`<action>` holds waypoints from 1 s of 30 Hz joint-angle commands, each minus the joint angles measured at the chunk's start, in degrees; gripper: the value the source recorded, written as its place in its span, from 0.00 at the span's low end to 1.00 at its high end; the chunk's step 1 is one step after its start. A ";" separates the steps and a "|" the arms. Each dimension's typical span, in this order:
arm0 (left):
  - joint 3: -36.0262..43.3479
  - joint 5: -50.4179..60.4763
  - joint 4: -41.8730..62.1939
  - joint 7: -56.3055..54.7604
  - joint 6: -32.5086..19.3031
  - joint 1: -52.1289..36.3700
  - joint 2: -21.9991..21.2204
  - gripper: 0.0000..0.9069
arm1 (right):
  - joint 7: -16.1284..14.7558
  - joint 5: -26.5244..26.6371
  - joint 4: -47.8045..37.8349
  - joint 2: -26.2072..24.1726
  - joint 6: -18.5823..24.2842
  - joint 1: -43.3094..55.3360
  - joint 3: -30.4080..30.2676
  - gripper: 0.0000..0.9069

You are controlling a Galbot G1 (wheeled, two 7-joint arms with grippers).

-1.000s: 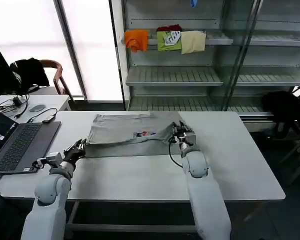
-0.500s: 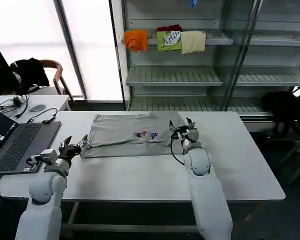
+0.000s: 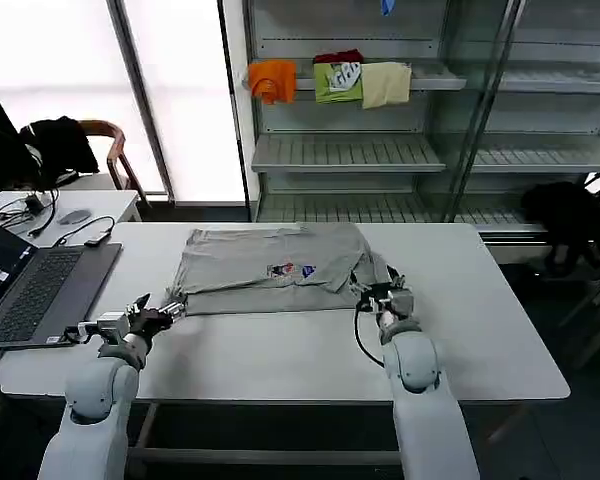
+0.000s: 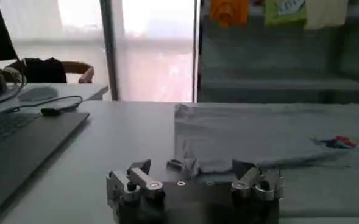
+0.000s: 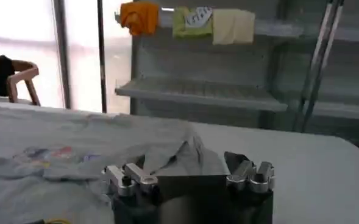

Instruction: Fold and organize the clothes.

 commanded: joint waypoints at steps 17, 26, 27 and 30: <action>0.23 2.03 1.22 0.76 1.06 1.12 0.17 0.02 | -0.29 -0.89 -0.67 -0.40 -1.31 -3.16 0.50 0.00; 0.26 2.28 1.03 1.11 1.09 1.81 0.03 0.01 | -0.61 -0.62 -0.22 -0.36 -2.11 -3.35 0.31 0.00; 0.23 2.30 0.90 1.23 1.09 1.89 0.03 0.01 | -0.55 -0.07 0.07 -0.37 -2.33 -3.42 0.27 0.00; 0.22 2.31 0.42 1.50 1.07 2.22 0.06 0.00 | -0.38 1.12 0.77 -0.38 -2.46 -3.53 0.28 0.00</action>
